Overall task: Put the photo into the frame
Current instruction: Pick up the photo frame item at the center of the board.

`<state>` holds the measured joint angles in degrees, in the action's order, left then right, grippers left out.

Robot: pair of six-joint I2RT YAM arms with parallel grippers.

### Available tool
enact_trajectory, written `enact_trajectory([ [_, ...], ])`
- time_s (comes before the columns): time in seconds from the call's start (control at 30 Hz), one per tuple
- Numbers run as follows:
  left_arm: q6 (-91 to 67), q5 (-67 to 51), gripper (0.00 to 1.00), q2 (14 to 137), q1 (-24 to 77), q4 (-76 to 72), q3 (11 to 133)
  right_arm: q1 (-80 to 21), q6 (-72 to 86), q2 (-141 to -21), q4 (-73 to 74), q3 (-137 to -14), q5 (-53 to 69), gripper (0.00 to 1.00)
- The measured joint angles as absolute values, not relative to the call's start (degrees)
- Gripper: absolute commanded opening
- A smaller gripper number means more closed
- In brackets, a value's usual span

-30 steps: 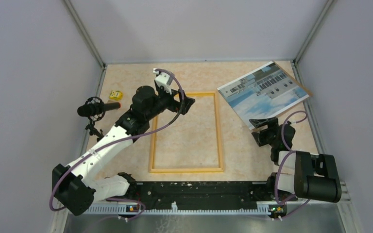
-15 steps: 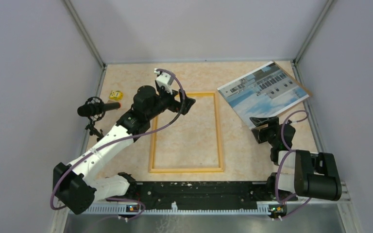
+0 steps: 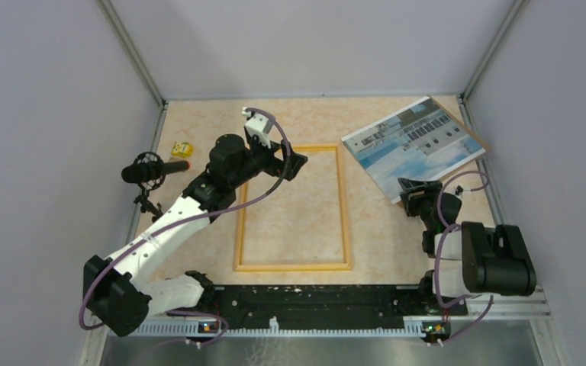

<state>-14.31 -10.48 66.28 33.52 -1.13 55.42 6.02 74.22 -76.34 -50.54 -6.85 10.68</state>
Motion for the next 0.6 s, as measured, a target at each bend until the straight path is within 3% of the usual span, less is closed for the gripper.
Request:
enact_trajectory([
  [0.17,-14.79,-10.66,0.99,66.3,33.52,-1.1,55.4,4.69,78.32,-90.78,-64.27,-7.29,5.85,0.18],
  [0.3,-14.9,-10.66,0.99,66.3,33.52,-1.04,55.4,4.6,81.76,-101.49,-75.99,-7.35,3.42,0.01],
  [0.43,-14.96,-10.7,0.99,66.3,33.52,-0.99,55.42,4.6,84.71,-107.57,-81.12,-7.2,3.07,0.0],
  [0.6,-15.55,-11.46,0.99,66.3,33.52,-0.99,55.42,4.64,85.82,-106.52,-83.66,-6.33,5.26,0.0],
])
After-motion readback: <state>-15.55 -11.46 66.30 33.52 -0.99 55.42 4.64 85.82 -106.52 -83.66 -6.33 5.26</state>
